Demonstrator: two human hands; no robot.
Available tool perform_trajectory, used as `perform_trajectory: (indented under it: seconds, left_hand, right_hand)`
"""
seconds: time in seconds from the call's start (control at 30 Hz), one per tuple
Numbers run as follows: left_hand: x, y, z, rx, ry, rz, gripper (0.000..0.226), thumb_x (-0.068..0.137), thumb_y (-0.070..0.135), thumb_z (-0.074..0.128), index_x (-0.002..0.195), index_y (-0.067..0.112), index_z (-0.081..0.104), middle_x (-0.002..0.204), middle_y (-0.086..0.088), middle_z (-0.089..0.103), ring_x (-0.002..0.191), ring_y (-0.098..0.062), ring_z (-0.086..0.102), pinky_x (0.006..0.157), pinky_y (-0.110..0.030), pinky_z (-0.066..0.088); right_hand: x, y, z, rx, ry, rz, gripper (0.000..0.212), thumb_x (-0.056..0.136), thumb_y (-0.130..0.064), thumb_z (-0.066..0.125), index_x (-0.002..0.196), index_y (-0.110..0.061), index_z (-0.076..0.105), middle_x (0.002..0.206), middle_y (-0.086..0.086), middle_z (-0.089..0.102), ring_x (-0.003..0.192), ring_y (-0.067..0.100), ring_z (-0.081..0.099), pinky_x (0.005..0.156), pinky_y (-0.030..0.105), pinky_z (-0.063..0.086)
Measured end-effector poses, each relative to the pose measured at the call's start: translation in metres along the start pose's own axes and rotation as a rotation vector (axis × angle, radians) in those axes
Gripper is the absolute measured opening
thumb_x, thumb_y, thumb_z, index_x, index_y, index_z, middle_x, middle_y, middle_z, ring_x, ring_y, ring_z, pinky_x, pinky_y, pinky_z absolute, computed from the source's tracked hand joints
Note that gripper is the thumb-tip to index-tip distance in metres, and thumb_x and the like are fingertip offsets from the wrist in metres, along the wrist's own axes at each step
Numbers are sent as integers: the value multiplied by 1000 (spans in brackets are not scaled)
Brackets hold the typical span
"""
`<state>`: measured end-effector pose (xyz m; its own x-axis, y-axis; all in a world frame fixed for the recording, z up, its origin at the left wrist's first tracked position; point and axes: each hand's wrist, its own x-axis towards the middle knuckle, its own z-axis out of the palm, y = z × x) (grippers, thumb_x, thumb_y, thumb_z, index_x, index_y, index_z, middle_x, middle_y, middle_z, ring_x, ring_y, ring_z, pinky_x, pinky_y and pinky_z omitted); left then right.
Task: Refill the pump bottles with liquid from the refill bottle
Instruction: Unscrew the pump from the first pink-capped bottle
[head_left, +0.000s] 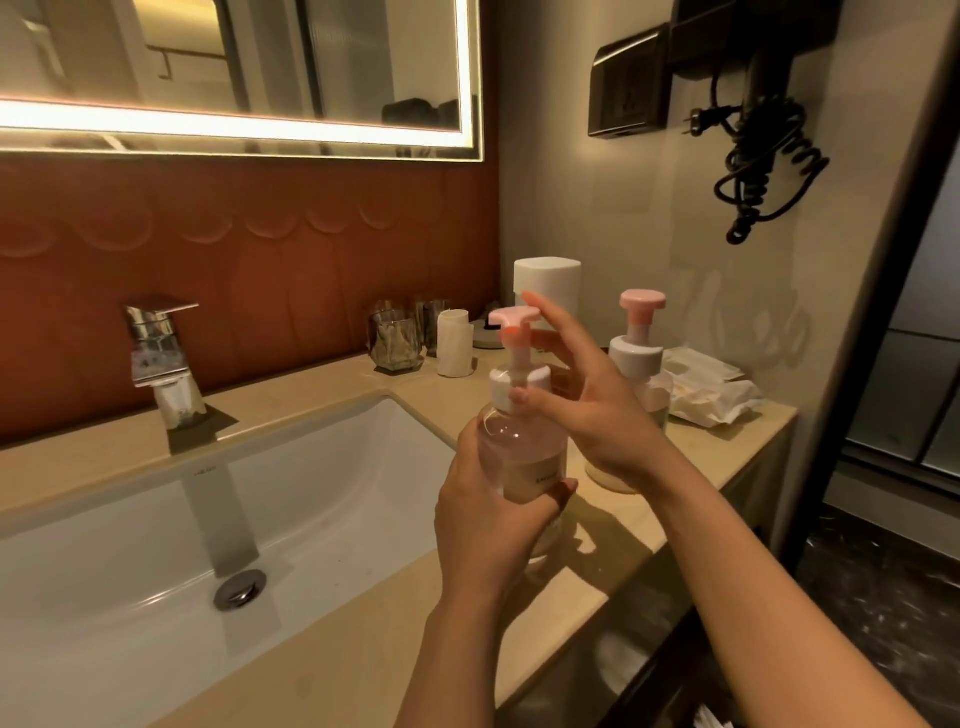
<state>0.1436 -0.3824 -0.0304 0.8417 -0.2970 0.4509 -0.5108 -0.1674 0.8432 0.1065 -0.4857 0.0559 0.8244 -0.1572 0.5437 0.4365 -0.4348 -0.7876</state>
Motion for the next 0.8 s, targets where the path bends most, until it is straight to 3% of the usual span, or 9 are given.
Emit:
perform_trajectory:
  seconds: [0.17,0.33,0.5,0.57,0.7,0.8]
  left_hand:
    - [0,-1,1,-2,-7,-19,87,57,48,84,126,47,31,124,19,53,113,-9,52,94,-32,49]
    - [1,-2,2,-41,-6,-56,87,57,48,83,126,49,31,125,18,55,113,-10,54,93,-38,51]
    - [-2,1,0,-1,-16,-1,88,59,41,84,126,53,27,124,19,53,111,-6,52,91,-31,50]
    - [-1,-1,-1,-10,-21,-6,88,58,40,84,125,53,28,119,23,52,109,-5,51,90,-30,50]
    - [1,-4,-1,9,-18,5,90,56,47,82,127,51,27,119,24,50,110,-6,51,90,-31,50]
    - [1,-3,-1,6,-12,6,89,56,46,83,127,48,29,121,23,50,111,-6,51,92,-34,51]
  right_hand:
    - [5,-7,-5,24,-111,110,74,73,-28,67,133,-50,29,137,-12,37,125,10,41,96,31,42]
    - [8,-5,10,-214,62,105,92,63,-40,82,135,-48,26,140,-5,41,116,10,44,98,37,44]
    - [9,-4,2,-216,131,48,91,61,-31,85,135,-42,32,106,-18,49,95,0,53,72,9,46]
    - [10,-4,-4,-157,101,54,90,64,-27,84,137,-41,33,110,-17,51,100,4,55,74,12,49]
    - [12,-11,-14,-17,69,32,83,69,-16,80,138,-34,37,130,1,51,114,18,55,91,35,52]
    - [11,-20,-21,10,129,-14,81,62,-27,80,133,-36,42,131,4,49,113,22,56,91,42,53]
